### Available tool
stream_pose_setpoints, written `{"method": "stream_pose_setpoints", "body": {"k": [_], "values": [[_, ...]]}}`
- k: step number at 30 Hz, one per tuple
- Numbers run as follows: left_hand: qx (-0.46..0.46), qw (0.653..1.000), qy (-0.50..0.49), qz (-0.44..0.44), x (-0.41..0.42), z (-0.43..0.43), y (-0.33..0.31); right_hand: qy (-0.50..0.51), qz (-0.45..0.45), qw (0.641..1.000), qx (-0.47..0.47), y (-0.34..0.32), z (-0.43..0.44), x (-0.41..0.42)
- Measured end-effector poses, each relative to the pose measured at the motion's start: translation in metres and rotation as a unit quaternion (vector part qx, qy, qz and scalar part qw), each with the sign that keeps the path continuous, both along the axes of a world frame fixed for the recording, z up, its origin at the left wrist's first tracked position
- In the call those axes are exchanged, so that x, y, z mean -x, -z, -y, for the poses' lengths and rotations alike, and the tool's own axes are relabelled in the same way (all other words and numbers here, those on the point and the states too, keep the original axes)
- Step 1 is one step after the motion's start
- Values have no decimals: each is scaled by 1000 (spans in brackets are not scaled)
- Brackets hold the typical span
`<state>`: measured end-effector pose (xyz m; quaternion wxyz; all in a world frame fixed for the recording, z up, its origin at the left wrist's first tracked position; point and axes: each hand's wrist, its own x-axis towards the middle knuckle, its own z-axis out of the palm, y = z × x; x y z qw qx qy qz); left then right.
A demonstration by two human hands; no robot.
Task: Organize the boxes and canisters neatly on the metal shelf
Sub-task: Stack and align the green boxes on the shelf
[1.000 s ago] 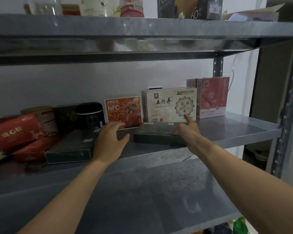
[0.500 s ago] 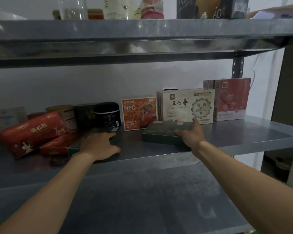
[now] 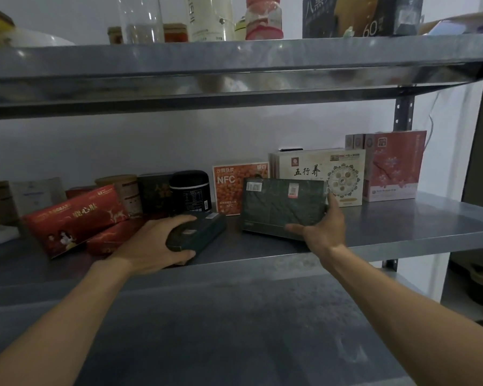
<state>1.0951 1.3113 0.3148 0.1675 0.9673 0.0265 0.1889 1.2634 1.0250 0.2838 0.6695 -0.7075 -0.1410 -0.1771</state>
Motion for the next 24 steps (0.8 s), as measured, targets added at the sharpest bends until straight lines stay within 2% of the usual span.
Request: {"method": "stream_pose_setpoints", "body": {"k": [2, 4, 7, 9, 11, 15, 17, 21, 24], "values": [[20, 1000, 3, 20, 2, -1, -1, 7, 5, 1000, 4, -1, -3, 3], [77, 995, 3, 59, 4, -7, -3, 16, 1, 1000, -4, -1, -8, 4], [163, 972, -5, 171, 5, -15, -9, 24, -13, 999, -28, -2, -11, 5], [275, 936, 6, 218, 6, -15, -13, 33, -12, 999, -27, -3, -13, 5], [385, 895, -14, 227, 3, -17, -14, 30, -13, 999, -14, -2, -16, 7], [502, 826, -111, 230, -9, -36, -11, 21, -5, 1000, -7, -2, -20, 12], [497, 826, -117, 237, -10, -39, -6, 22, -2, 1000, -7, -3, -25, 15], [382, 874, -89, 288, -6, -28, 5, 32, 31, 998, 53, -1, -43, 24], [357, 869, -91, 331, -5, -29, 11, 9, 44, 995, 87, 0, -54, 27]]}}
